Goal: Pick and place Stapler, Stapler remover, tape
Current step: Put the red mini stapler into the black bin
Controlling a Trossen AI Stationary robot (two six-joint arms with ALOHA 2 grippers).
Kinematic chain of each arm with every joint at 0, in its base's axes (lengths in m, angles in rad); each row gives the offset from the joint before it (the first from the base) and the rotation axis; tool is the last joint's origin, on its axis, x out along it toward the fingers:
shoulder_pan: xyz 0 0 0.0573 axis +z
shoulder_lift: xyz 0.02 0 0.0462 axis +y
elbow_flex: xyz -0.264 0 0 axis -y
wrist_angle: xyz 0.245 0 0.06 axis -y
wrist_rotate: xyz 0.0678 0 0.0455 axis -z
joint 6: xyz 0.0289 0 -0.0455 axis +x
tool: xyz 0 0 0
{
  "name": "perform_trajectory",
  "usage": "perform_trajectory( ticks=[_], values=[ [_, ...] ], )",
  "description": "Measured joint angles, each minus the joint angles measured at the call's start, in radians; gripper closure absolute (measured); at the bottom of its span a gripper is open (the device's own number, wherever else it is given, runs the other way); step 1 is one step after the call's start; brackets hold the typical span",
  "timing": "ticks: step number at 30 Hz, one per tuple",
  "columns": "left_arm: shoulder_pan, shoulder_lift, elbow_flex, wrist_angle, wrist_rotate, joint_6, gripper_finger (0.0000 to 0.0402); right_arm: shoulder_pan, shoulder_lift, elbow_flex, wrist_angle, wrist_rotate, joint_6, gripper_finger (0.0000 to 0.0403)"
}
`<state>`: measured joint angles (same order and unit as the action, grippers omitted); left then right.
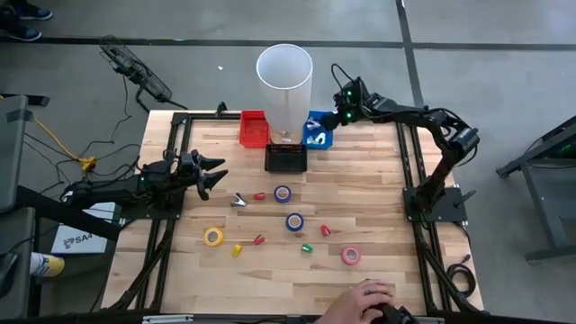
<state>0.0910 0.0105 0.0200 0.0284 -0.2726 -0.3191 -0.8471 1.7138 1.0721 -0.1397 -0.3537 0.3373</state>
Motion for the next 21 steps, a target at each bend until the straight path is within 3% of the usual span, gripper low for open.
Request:
perform_trajectory(
  ticks=[12,21],
  values=[
    [0.000,0.000,0.000,0.000,0.000,0.000,0.0176,0.030,-0.016,0.016,-0.104,-0.052,0.000,0.0166],
    [0.000,0.000,0.000,0.000,0.000,0.000,0.0176,0.075,-0.094,0.015,-0.253,0.092,0.033,0.0166]
  ],
)
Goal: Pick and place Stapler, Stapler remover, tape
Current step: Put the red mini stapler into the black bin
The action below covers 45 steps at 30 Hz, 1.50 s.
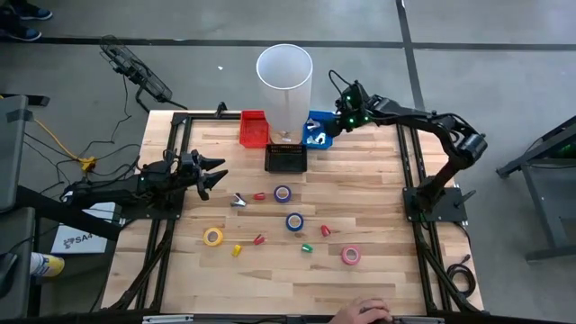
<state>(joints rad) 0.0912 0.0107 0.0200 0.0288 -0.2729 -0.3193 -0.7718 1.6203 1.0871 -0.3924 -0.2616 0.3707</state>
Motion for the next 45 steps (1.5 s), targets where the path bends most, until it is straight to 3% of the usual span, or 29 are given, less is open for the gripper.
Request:
perform_trajectory(
  ticks=[9,19,28,45],
  values=[
    [0.000,0.000,0.000,0.000,0.000,0.000,0.0176,0.103,-0.089,-0.042,-0.106,0.076,0.099,0.0166],
    [0.000,0.000,0.000,0.000,0.000,0.000,0.0176,0.256,-0.104,-0.044,-0.243,0.066,0.216,0.0166],
    [0.000,0.000,0.000,0.000,0.000,0.000,0.0176,0.396,-0.104,-0.044,-0.265,0.052,0.354,0.0166],
    [0.000,0.000,0.000,0.000,0.000,0.000,0.0176,0.572,-0.104,-0.044,-0.279,0.133,0.522,0.0166]
  ],
)
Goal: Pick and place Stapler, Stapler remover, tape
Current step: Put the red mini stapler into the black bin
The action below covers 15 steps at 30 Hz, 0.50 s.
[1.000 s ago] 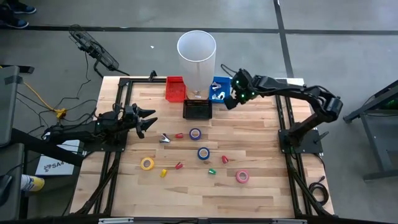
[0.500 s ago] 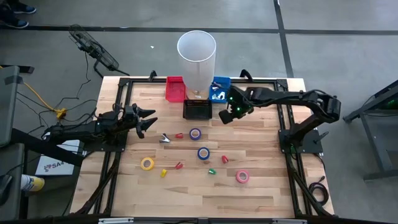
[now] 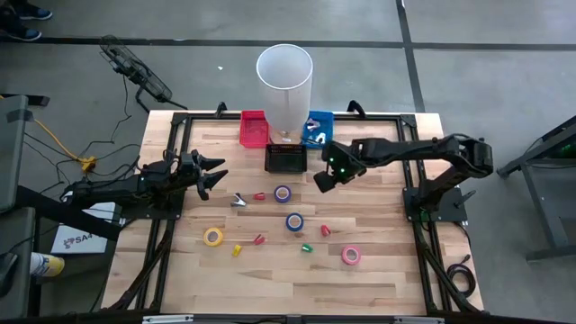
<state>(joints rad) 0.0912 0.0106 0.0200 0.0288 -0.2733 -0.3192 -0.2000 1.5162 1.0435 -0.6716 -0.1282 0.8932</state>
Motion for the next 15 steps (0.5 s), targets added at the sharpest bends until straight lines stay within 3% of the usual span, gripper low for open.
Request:
perform_trajectory(
  ticks=[15],
  values=[
    [0.000,0.000,0.000,0.000,0.000,0.000,0.0176,0.102,0.024,0.001,0.092,0.045,-0.017,0.0166]
  ],
)
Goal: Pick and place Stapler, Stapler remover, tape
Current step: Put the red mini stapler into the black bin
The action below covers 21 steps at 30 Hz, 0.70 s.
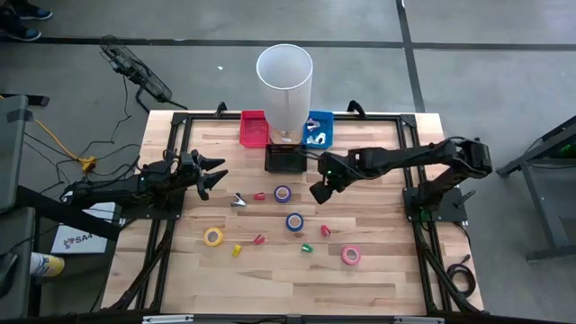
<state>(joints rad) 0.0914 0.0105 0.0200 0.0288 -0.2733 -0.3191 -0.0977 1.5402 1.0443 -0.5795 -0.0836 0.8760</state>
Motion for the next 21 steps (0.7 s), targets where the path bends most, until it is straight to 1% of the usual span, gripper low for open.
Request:
perform_trajectory(
  ticks=[8,12,15,21],
  values=[
    [0.000,0.000,0.000,0.000,0.000,0.000,0.0176,0.037,0.045,0.000,0.085,-0.024,0.024,0.0166],
    [0.000,0.000,0.000,0.000,0.000,0.000,0.0176,0.053,0.050,0.000,0.130,-0.025,-0.016,0.0166],
    [0.000,0.000,0.000,0.000,0.000,0.000,0.0176,0.065,0.050,0.000,0.137,-0.019,-0.036,0.0166],
    [0.000,0.000,0.000,0.000,0.000,0.000,0.0176,0.066,0.050,0.000,0.128,-0.027,0.009,0.0166]
  ],
)
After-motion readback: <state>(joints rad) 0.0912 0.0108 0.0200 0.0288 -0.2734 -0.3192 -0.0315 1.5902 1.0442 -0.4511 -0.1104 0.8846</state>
